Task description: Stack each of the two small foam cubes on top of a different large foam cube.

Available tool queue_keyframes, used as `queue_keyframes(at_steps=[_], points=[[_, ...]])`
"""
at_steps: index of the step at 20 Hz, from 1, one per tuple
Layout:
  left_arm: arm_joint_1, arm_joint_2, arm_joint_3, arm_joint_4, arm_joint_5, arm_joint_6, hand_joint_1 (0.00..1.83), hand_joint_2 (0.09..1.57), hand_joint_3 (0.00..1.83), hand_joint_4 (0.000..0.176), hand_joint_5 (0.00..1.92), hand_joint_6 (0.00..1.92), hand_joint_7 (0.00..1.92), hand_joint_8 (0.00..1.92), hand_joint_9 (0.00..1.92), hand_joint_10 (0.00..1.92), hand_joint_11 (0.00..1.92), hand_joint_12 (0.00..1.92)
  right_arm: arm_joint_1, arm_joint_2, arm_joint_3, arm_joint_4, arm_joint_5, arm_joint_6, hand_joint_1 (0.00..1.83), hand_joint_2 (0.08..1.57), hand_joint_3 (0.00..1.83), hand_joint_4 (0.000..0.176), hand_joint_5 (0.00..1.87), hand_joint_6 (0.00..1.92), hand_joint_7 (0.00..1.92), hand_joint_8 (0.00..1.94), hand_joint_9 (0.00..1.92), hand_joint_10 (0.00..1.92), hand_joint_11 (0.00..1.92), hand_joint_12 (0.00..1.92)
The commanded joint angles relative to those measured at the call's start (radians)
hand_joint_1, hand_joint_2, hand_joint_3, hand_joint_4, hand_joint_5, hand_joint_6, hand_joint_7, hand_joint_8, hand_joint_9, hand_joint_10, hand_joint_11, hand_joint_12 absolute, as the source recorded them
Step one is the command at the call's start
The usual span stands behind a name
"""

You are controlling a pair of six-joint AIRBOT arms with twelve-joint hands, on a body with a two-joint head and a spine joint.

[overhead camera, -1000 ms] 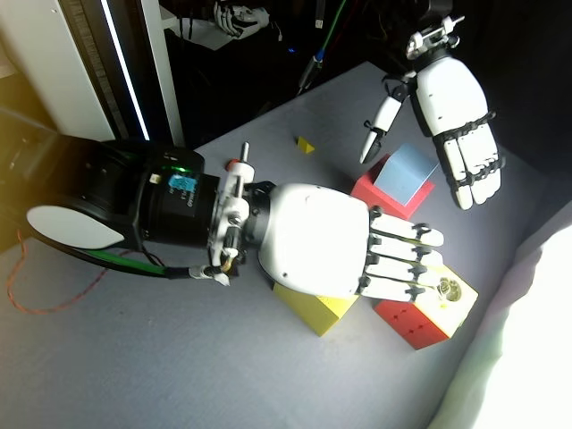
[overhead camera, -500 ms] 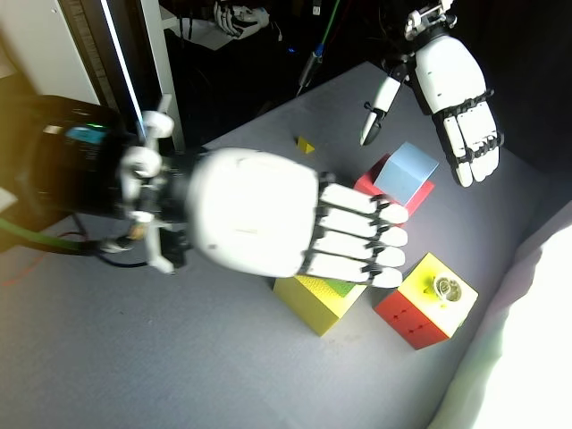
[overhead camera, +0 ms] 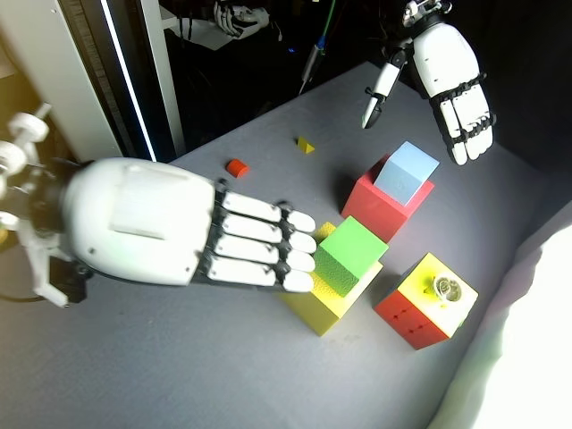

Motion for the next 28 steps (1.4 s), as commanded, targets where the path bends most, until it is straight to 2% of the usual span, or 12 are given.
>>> queue_keyframes(at_steps=[1,6,10,13,14,15,16,17,20,23,26,28], points=[[0.004,0.026,-0.003,0.069,-0.004,-0.033,0.63,0.78,0.00,0.000,0.00,0.00,0.00,0.00,0.00,0.00,0.00,0.01,0.002,0.008,-0.007,0.016,0.068,0.007,1.03,0.77,0.00,0.000,0.00,0.00,0.00,0.00,0.00,0.00,0.00,0.00],[0.114,0.082,-0.025,0.181,0.006,-0.165,0.64,0.79,0.01,0.000,0.00,0.00,0.00,0.00,0.00,0.00,0.00,0.00,-0.005,-0.006,-0.026,-0.055,0.001,0.035,1.01,0.79,0.01,0.000,0.00,0.00,0.00,0.00,0.00,0.00,0.00,0.00],[0.256,0.142,-0.058,0.340,-0.006,-0.401,0.62,0.79,0.00,0.000,0.00,0.00,0.00,0.00,0.00,0.00,0.01,0.01,-0.008,-0.008,-0.026,-0.071,0.058,0.073,1.01,0.78,0.00,0.000,0.00,0.00,0.00,0.00,0.00,0.00,0.00,0.00],[0.368,0.197,-0.095,0.570,-0.006,-0.667,0.63,0.78,0.00,0.000,0.00,0.00,0.00,0.00,0.00,0.00,0.01,0.00,-0.008,-0.013,-0.027,-0.114,0.066,0.082,0.98,0.76,0.00,0.000,0.00,0.00,0.00,0.00,0.00,0.00,0.00,0.00],[0.401,0.214,-0.105,0.712,-0.003,-0.808,0.63,0.78,0.00,0.000,0.00,0.00,0.00,0.00,0.00,0.00,0.00,0.00,-0.009,-0.015,-0.027,-0.123,0.066,0.082,1.02,0.76,0.00,0.000,0.00,0.00,0.00,0.00,0.00,0.00,0.00,0.00],[0.440,0.233,-0.117,0.914,-0.002,-0.996,0.65,0.78,0.00,0.000,0.00,0.00,0.00,0.00,0.00,0.00,0.02,0.01,-0.009,-0.015,-0.027,-0.125,0.066,0.082,1.00,0.76,0.00,0.000,0.00,0.00,0.00,0.00,0.00,0.00,0.00,0.00],[0.455,0.240,-0.123,1.006,-0.002,-1.081,0.64,0.79,0.00,0.000,0.00,0.00,0.00,0.00,0.00,0.00,0.02,0.01,-0.009,-0.016,-0.027,-0.125,0.066,0.082,0.99,0.77,0.00,0.000,0.00,0.00,0.00,0.00,0.00,0.00,0.00,0.00],[0.469,0.247,-0.129,1.198,-0.002,-1.251,0.68,0.78,0.00,0.000,0.00,0.00,0.00,0.00,0.00,0.00,0.03,0.02,-0.009,-0.018,-0.027,-0.126,0.066,0.082,0.99,0.78,0.00,0.000,0.00,0.00,0.00,0.00,0.00,0.00,0.00,0.00],[0.487,0.258,-0.146,1.655,-0.044,-1.645,0.66,0.79,0.00,0.000,0.00,0.00,0.00,0.00,0.00,0.00,0.03,0.03,-0.009,-0.018,-0.027,-0.126,0.066,0.082,0.97,0.80,0.01,0.000,0.00,0.00,0.00,0.00,0.00,0.00,0.01,0.00],[0.493,0.262,-0.157,1.974,-0.092,-1.931,0.66,0.81,0.01,0.000,0.00,0.00,0.00,0.00,0.00,0.00,0.02,0.03,-0.009,-0.018,-0.027,-0.126,0.065,0.082,0.94,0.80,0.01,0.000,0.00,0.00,0.00,0.00,0.00,0.00,0.03,0.01],[0.492,0.261,-0.176,2.196,-0.131,-2.123,0.66,0.82,0.00,0.000,0.00,0.00,0.00,0.00,0.00,0.00,0.00,0.13,-0.008,-0.018,-0.027,-0.126,0.065,0.082,0.94,0.83,0.02,0.000,0.01,0.01,0.03,0.01,0.03,0.01,0.06,0.03],[0.481,0.257,-0.186,2.283,-0.149,-2.194,0.66,0.82,0.00,0.000,0.00,0.00,0.00,0.00,0.00,0.00,0.00,0.18,-0.006,-0.018,-0.026,-0.126,0.066,0.079,0.93,0.88,0.01,0.000,0.05,0.00,0.07,0.00,0.07,0.01,0.08,0.06]])
